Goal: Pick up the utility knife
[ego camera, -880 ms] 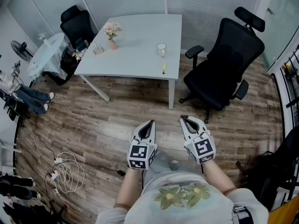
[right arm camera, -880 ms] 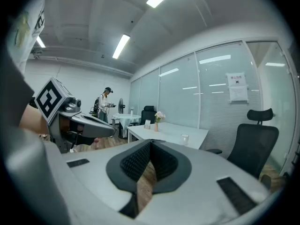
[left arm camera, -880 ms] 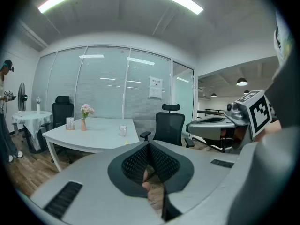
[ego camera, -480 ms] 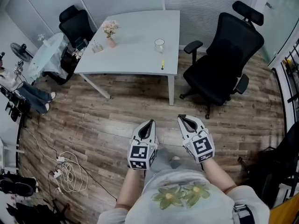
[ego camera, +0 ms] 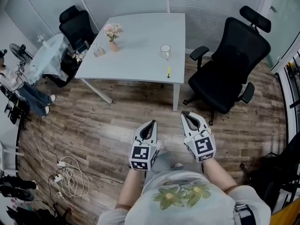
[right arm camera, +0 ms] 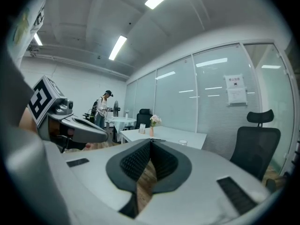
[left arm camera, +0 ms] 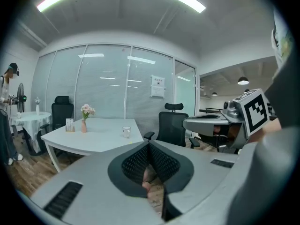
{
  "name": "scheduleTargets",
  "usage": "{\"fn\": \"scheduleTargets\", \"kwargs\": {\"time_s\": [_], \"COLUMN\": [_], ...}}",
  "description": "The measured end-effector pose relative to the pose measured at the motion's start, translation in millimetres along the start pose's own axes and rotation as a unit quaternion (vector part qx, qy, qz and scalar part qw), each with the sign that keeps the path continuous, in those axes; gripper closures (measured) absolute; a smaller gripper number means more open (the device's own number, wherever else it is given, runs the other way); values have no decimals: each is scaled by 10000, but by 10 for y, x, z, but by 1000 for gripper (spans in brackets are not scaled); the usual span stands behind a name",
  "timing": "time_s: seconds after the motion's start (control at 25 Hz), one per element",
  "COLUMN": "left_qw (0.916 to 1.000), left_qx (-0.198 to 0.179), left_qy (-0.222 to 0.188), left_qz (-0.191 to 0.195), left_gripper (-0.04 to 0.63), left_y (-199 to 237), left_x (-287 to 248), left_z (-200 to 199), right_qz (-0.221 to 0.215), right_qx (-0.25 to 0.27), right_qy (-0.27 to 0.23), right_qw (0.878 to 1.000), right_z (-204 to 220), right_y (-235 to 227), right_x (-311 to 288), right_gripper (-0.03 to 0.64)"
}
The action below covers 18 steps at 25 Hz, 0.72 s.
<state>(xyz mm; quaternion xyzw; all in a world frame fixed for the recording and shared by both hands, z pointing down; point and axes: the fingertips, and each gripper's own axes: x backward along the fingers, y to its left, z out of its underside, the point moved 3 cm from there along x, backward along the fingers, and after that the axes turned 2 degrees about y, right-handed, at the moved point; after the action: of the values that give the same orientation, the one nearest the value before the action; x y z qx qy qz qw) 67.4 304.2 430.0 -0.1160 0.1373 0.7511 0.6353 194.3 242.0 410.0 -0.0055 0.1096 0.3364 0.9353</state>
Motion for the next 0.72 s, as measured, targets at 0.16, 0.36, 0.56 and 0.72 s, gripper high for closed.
{"fn": "scheduleTargets", "kwargs": {"time_s": [0.16,0.36,0.56,0.72], "left_qw": [10000,9997,9985,9977], "left_qx": [-15,-81,-210,-284], "left_qy": [-32,27,89,115], "left_qz": [68,242,495,609], "left_gripper": [592,592,592,592], "left_y": [383,846,1236,1530], "left_x": [-286,-698,-1106,-1356], "left_z": [-159,-289,-418,-497], "right_qz": [226,510,796,876], "right_qx": [12,-82,-170,-202], "right_qy": [18,17,-12,49], "right_qw": [9997,9987,9967,9959], "right_z": [-98,-197,-282,-299], "right_y": [-130,-303,-453,-518], "right_x": [-464,-1048,-1521,-1846], "right_gripper": [612,612,611,578]}}
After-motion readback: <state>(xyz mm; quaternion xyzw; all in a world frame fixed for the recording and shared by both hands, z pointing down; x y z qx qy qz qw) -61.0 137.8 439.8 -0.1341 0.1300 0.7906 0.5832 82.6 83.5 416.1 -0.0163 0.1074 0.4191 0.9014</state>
